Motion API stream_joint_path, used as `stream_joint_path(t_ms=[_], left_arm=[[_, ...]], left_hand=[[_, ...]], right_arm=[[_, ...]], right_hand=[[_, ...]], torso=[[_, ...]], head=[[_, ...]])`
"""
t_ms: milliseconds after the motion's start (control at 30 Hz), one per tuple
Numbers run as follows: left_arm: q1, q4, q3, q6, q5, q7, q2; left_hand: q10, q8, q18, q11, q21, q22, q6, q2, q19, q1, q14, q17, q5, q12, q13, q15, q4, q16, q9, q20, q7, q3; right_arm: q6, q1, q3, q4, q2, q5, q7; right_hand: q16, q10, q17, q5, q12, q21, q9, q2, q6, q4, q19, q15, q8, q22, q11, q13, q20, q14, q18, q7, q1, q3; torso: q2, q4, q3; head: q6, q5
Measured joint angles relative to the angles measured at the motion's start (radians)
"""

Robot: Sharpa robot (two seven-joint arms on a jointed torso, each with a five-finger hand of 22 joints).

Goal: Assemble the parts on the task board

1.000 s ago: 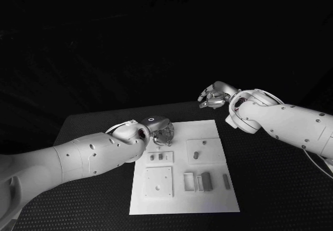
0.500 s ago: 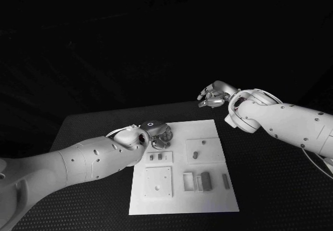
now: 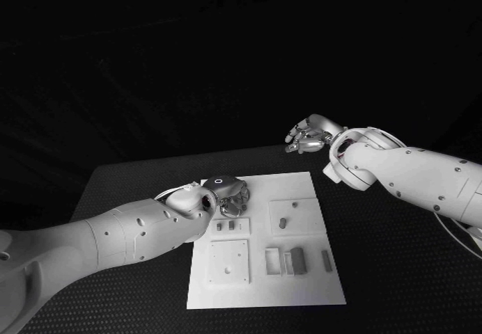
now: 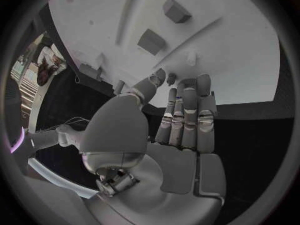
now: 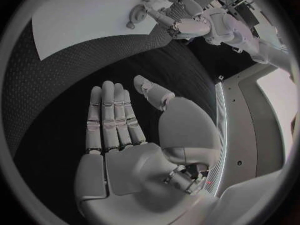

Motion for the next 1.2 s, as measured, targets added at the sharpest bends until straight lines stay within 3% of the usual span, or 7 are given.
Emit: stream_joint_path(t_ms=[100,500,800,1200], left_arm=[[-0.001,0.006,0.000,0.000,0.000,0.001,-0.001],[-0.009,-0.001,0.000,0.005,0.000,0.002,0.006],[-0.020,-0.005,0.001,0.013,0.000,0.003,0.011],[-0.020,-0.004,0.001,0.011,0.003,0.005,0.010]], left_hand=[[0.013,0.006,0.000,-0.005,0.014,0.012,0.011,0.001,0.014,0.001,0.010,0.003,0.000,0.000,0.003,-0.010,-0.002,0.016,-0.004,-0.007,0.003,0.003],[0.029,0.018,0.003,-0.010,0.022,0.029,0.028,0.010,0.026,0.010,0.020,0.005,0.000,-0.004,0.007,-0.012,-0.004,0.027,-0.010,-0.012,0.000,0.011],[0.035,0.022,0.005,-0.016,0.022,0.036,0.035,0.024,0.026,0.015,0.023,0.004,0.000,-0.006,0.007,-0.016,-0.002,0.027,-0.015,-0.012,0.000,0.020],[0.067,0.035,0.006,-0.022,0.031,0.045,0.057,0.024,0.036,0.015,0.037,0.003,0.000,-0.006,0.015,-0.023,0.000,0.035,-0.018,-0.021,0.000,0.029]], right_arm=[[-0.001,0.000,0.000,-0.001,0.000,0.003,0.003],[-0.002,0.000,0.000,-0.002,0.002,0.010,0.010],[-0.002,0.000,0.000,-0.001,0.002,0.011,0.011],[-0.002,0.000,0.000,-0.002,0.003,0.012,0.012]], right_hand=[[-0.019,0.009,-0.003,0.000,-0.008,-0.006,0.000,0.000,0.000,0.002,-0.004,0.000,0.000,0.000,-0.002,-0.017,0.004,0.000,0.000,0.000,0.000,-0.002],[-0.087,0.014,-0.012,0.000,-0.036,-0.041,-0.004,0.004,-0.007,0.002,-0.016,0.014,0.009,-0.002,0.000,-0.059,0.009,0.004,0.000,0.000,0.004,-0.008],[-0.095,0.018,-0.012,0.000,-0.036,-0.041,-0.004,0.004,-0.007,0.002,-0.016,0.018,0.009,-0.002,0.004,-0.064,0.009,0.007,0.000,0.000,0.004,-0.008],[-0.100,0.018,-0.012,0.000,-0.036,-0.044,-0.004,0.004,-0.007,0.002,-0.016,0.018,0.009,-0.002,0.004,-0.067,0.009,0.007,0.000,0.000,0.004,-0.008]], torso=[[0.000,0.0000,0.0002],[-0.001,-0.0006,0.0008],[-0.001,-0.0006,0.0010],[0.000,0.0000,0.0004]], head=[[-0.002,-0.001],[-0.004,-0.002],[-0.006,-0.003],[-0.008,-0.004]])
